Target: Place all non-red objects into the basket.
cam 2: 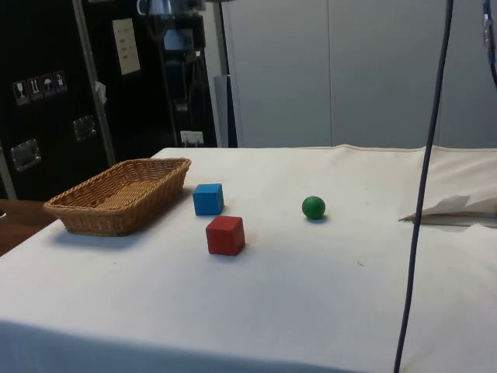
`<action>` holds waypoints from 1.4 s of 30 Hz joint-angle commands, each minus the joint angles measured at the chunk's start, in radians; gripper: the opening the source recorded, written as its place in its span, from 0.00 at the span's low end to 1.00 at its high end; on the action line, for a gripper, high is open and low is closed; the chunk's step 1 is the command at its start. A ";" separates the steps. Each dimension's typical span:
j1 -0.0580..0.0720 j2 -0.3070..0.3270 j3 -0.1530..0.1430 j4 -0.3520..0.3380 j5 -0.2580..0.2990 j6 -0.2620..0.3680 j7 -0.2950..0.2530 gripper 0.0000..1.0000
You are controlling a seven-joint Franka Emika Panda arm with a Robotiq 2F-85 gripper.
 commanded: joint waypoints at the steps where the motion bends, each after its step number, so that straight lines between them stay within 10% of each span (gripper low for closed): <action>1: -0.007 0.005 0.000 -0.012 0.015 0.031 -0.020 1.00; 20: -0.046 0.146 -0.039 -0.016 0.138 0.174 -0.164 1.00; 42: -0.052 0.273 -0.033 -0.022 0.230 0.308 -0.226 1.00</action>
